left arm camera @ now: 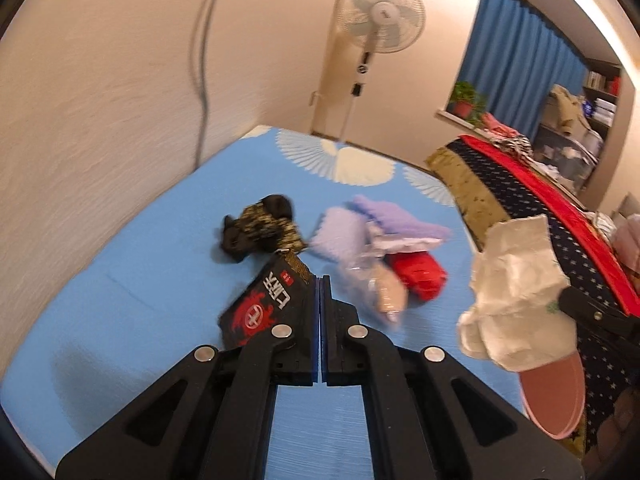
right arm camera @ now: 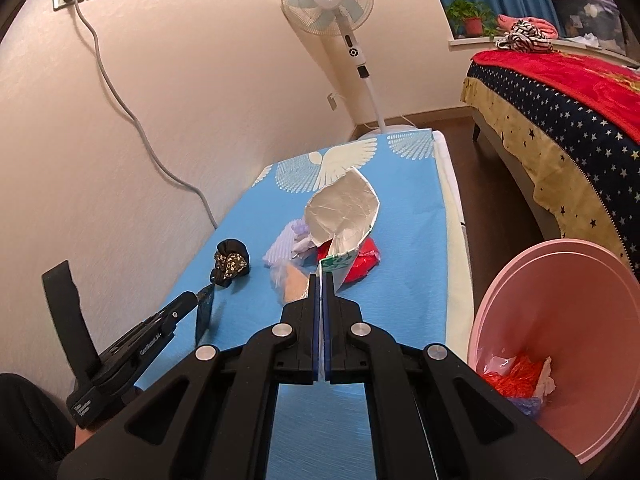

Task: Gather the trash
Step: 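Carry the white paper and snack packet over the pink bin with both tools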

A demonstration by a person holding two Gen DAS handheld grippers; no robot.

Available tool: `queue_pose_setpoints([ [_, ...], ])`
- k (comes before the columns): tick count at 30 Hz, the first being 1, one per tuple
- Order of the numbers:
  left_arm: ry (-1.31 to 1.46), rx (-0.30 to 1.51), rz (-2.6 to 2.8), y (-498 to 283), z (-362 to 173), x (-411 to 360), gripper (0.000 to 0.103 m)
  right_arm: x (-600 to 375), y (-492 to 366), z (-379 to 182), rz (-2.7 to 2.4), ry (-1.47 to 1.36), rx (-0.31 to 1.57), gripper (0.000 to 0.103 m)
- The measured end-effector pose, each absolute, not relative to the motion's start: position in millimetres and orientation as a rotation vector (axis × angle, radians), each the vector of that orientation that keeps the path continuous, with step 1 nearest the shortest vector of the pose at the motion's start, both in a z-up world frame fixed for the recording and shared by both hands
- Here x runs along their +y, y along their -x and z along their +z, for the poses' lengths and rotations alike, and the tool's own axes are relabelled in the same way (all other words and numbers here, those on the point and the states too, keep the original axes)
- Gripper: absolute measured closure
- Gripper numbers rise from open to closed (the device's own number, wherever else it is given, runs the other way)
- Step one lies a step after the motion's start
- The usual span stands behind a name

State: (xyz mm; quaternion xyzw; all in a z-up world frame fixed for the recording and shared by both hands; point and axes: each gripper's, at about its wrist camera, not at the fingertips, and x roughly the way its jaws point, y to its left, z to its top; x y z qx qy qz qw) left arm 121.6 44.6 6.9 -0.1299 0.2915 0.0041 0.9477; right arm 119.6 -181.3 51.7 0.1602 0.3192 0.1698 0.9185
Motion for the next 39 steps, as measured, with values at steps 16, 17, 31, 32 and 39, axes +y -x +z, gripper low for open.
queue_pose_setpoints([
  [16, 0.228, 0.533, -0.116, -94.8, 43.8, 12.7, 0.103, -190.3, -93.5, 77.3, 0.267, -0.254, 0.604, 0.102],
  [17, 0.222, 0.532, -0.122, -93.5, 44.7, 10.4, 0.103, -190.4, -92.1, 78.4, 0.264, -0.250, 0.601, 0.102],
  [31, 0.194, 0.511, -0.166, -66.5, 59.6, -8.5, 0.103, -201.1, -59.7, 91.8, 0.207, -0.219, 0.561, 0.102],
  [32, 0.196, 0.511, -0.167, -65.3, 60.4, -9.5, 0.103, -202.2, -57.2, 92.2, 0.201, -0.220, 0.562, 0.102],
  [39, 0.173, 0.513, -0.207, -58.6, 64.0, -26.8, 0.103, -202.6, -47.4, 91.3, 0.185, -0.203, 0.573, 0.102],
])
